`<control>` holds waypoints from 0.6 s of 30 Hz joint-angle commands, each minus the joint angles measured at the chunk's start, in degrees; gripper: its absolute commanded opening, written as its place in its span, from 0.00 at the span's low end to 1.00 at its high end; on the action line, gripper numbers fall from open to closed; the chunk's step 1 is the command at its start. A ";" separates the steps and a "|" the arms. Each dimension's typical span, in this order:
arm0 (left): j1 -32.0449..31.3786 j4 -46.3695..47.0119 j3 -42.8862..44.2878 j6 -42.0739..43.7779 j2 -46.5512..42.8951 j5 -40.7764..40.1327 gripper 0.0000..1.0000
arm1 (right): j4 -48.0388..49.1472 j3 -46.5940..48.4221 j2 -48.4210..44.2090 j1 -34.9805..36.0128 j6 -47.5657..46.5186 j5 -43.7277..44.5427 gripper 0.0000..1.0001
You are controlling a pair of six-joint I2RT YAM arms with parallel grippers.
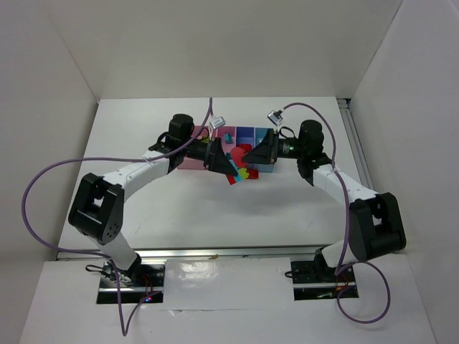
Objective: Sort the legos into containers by color
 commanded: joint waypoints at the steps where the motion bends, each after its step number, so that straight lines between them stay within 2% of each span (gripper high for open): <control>1: 0.91 2.49 0.38 1.22 0.38 2.94 0.36 | 3.80 0.93 0.89 0.53 0.32 -0.25 0.27; 3: 1.43 1.89 0.91 1.22 0.38 2.94 0.21 | 3.80 0.93 0.89 0.53 0.32 -0.25 0.25; 5: 2.13 1.26 1.43 1.74 0.38 2.94 0.00 | 1.19 1.55 1.41 0.01 -1.17 -0.25 0.25; 10: 4.86 -5.30 1.44 5.34 0.38 2.85 0.00 | -6.37 5.92 0.71 -3.86 -8.10 2.98 0.25; 11: 5.91 -6.98 1.44 6.40 0.38 2.85 0.00 | -9.87 7.42 0.71 -3.87 -10.90 4.83 0.25; 12: 6.53 -8.56 1.44 7.45 0.38 2.85 0.00 | -18.35 9.09 0.71 -3.87 -16.41 7.46 0.25; 15: 8.73 -14.63 2.05 10.97 0.38 1.45 0.00 | -27.02 14.01 1.85 -3.34 -19.89 20.19 0.25; 18: 10.13 -18.41 2.76 11.50 -0.15 -3.55 0.00 | -34.48 19.46 5.87 -1.06 -21.56 34.17 0.24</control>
